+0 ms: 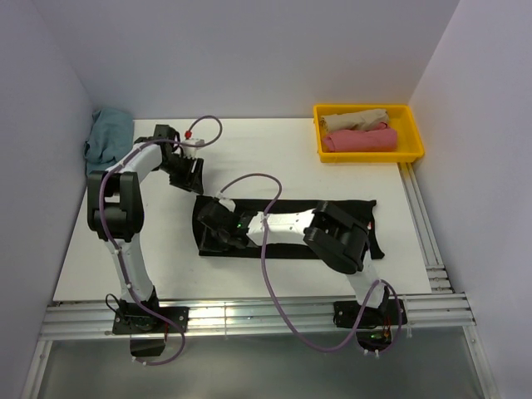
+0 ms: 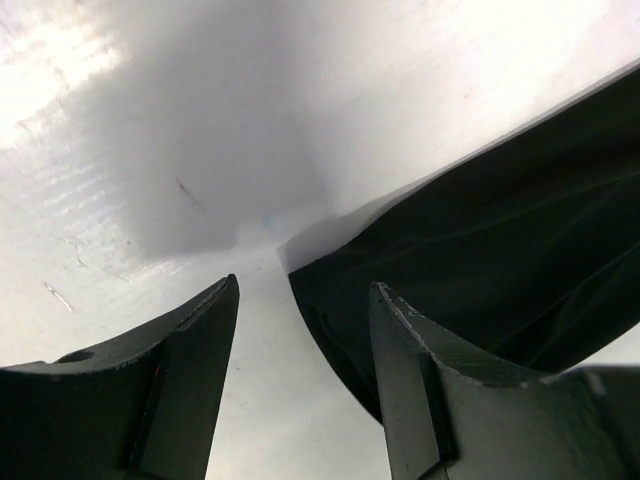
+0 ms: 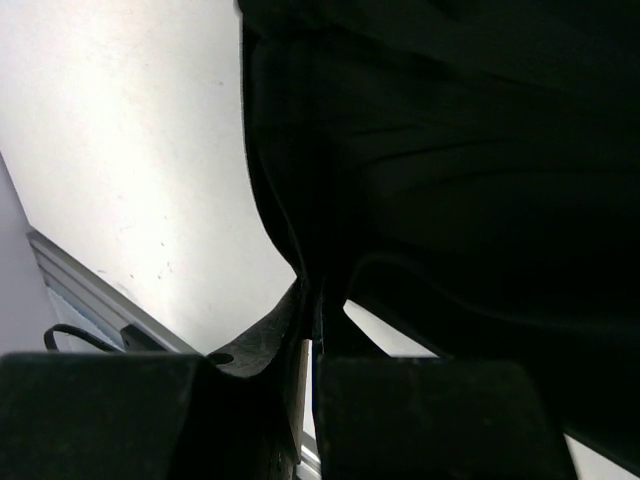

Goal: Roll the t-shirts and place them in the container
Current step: Roll the tshirt

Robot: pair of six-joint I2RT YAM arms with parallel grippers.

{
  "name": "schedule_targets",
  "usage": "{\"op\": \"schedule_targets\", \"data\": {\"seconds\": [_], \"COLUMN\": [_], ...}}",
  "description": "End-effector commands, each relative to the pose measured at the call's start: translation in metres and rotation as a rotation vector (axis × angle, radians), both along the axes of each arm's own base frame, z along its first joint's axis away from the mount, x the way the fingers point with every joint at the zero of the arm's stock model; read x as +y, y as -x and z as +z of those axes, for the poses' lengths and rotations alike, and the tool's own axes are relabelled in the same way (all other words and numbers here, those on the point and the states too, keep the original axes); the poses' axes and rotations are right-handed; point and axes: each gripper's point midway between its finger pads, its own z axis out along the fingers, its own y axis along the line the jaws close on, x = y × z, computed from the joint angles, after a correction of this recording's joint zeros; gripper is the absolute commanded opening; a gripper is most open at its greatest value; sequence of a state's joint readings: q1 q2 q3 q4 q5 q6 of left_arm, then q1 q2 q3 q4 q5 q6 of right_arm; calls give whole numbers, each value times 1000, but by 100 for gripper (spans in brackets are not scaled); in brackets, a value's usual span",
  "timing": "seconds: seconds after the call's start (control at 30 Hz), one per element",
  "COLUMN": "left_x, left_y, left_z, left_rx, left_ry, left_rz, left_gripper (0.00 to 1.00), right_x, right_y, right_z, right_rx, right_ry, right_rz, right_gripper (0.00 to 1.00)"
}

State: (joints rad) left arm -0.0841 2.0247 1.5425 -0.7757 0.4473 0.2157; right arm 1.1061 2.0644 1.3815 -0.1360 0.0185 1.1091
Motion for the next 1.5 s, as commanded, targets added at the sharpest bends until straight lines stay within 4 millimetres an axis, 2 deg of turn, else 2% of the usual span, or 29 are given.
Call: {"op": "schedule_targets", "data": {"seconds": [0.0, 0.37, 0.7, 0.93, 0.97, 1.33, 1.47], "left_x": [3, -10, 2, -4, -4, -16, -23], "left_y": [3, 27, 30, 31, 30, 32, 31], "left_z": [4, -8, -16, -8, -7, -2, 3], "left_rx": [-12, 71, 73, 74, 68, 64, 57], "left_ry": [36, 157, 118, 157, 158, 158, 165], "left_rz": [0, -57, -32, -37, -38, -55, -62], "left_gripper": [61, 62, 63, 63, 63, 62, 57], "right_x": [3, -6, -20, -33, -29, -39, -44], "right_y": [-12, -13, -12, -8, -10, -6, -7], "right_z": [42, 38, 39, 30, 35, 27, 27], "right_rx": [-33, -29, -31, -21, -31, -21, -26], "right_ry": [-120, -126, -132, -109, -134, -135, -144], "right_rz": [-55, -76, -104, -118, -119, -137, -154], "right_gripper": [1, 0, 0, 0, 0, 0, 0]}}
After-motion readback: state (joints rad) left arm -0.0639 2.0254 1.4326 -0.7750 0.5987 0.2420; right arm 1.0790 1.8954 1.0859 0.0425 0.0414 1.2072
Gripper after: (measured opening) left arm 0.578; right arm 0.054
